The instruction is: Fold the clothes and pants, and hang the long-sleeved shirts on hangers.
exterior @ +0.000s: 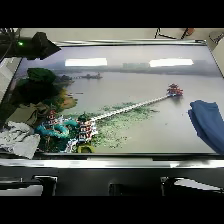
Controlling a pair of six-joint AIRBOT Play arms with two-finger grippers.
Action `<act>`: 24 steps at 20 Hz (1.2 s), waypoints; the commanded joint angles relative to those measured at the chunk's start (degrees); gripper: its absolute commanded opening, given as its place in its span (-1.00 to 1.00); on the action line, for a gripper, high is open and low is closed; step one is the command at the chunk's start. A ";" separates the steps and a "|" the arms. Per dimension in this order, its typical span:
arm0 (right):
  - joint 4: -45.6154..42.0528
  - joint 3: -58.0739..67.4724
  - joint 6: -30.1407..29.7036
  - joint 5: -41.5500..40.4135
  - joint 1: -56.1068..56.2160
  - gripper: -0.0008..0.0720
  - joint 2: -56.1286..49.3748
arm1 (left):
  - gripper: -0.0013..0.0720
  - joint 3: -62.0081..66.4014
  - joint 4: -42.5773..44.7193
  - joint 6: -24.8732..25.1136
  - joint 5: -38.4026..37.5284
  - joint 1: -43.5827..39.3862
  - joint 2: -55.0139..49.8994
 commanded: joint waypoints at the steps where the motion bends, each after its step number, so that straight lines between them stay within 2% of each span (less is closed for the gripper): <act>1: -4.76 -9.77 0.46 -7.85 -0.13 -0.86 4.61 | -0.91 0.00 0.02 0.00 0.00 -0.28 -0.11; 8: -6.78 -13.88 -0.11 -8.39 -0.13 -0.86 5.05 | -0.91 0.00 0.02 0.17 0.02 -0.26 -0.11; 9: -6.78 -13.88 -0.09 -8.09 -0.13 -0.73 5.53 | -0.91 0.00 0.02 0.17 0.04 -0.26 -0.11; 10: -6.82 -13.79 -0.15 -8.02 -0.13 -0.09 6.40 | -0.91 0.00 0.02 0.20 0.15 -0.26 -0.11; 11: -6.64 -12.85 -0.66 -7.37 -0.13 0.86 7.26 | -0.91 0.00 0.02 0.17 0.24 -0.26 -0.11; 12: -5.88 -10.58 -1.44 -5.20 -0.13 0.96 7.91 | -0.91 0.00 -0.02 0.15 0.24 -0.28 -0.11; 15: -1.53 4.66 -1.42 3.13 -0.13 0.96 8.09 | -0.91 0.13 -1.77 0.31 0.92 -0.61 -0.02; 17: 7.41 19.12 -3.45 -2.19 0.79 0.96 8.15 | -0.91 1.31 -1.18 4.70 4.39 -0.76 -0.02; 18: 10.71 25.73 -4.13 -6.36 2.64 0.96 8.50 | -0.91 1.95 2.19 5.01 6.71 -0.96 -0.02; 19: 11.61 31.47 -4.55 -11.63 6.16 0.96 9.09 | -0.92 2.27 10.29 4.48 8.35 -1.53 -0.02; 21: 11.54 36.76 -5.31 -17.73 15.37 0.95 10.49 | -0.91 1.16 34.86 -3.80 5.90 -3.54 -0.39; 22: 11.41 36.89 -4.57 -17.29 21.38 0.95 10.95 | -0.91 -0.52 44.33 -8.07 2.58 -4.09 -0.85; 23: 10.21 36.63 -3.76 -13.16 27.65 0.95 10.40 | -0.86 -2.47 46.95 -9.51 -1.16 -4.02 -1.42; 24: 8.02 35.58 -3.72 -8.44 33.75 0.94 9.25 | -0.36 -5.07 45.75 -9.51 -4.85 -3.54 -1.92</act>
